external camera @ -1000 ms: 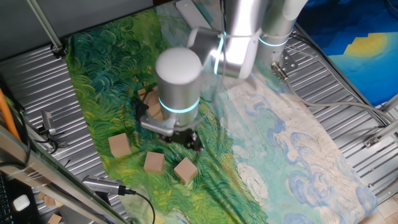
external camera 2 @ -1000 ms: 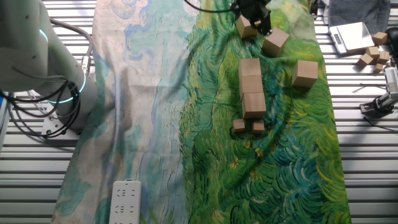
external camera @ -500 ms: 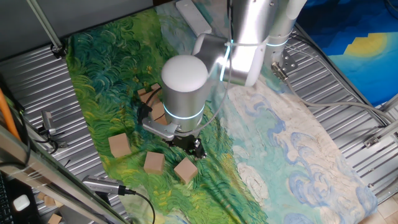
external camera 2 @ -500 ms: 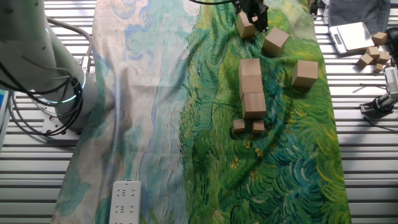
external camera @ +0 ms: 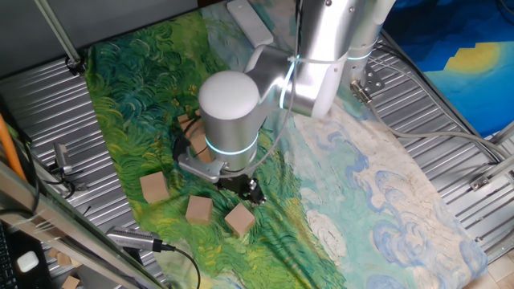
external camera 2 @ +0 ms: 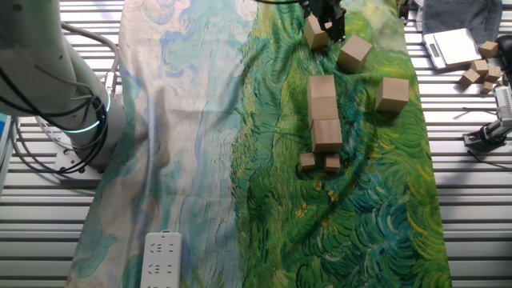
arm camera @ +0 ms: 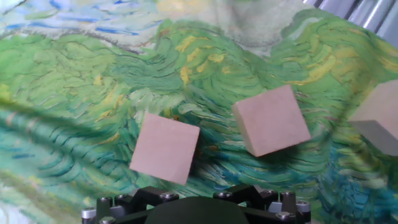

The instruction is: Stack the blocks into a pyramid shape

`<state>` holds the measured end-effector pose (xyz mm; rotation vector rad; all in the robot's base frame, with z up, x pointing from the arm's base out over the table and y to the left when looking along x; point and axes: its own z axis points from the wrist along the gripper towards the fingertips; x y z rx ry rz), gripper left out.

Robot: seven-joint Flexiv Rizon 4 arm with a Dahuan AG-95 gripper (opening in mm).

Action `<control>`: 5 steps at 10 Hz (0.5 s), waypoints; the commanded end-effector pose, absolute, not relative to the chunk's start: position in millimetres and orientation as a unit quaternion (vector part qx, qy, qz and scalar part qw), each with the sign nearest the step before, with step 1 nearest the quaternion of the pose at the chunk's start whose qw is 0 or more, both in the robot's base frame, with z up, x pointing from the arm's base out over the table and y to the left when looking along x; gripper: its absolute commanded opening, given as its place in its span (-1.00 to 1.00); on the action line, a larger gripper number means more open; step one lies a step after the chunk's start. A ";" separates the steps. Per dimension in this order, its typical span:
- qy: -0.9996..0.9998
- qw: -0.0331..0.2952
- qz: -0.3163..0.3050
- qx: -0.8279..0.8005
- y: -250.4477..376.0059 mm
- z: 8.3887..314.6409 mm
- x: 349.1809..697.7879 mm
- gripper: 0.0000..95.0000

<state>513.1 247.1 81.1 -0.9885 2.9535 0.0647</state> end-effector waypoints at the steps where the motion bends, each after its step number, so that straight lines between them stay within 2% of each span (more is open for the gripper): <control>1: 0.946 0.001 0.020 -0.323 247.6 81.2 512.3 1.00; 5: 0.950 -0.004 0.027 -0.311 247.6 81.2 512.3 1.00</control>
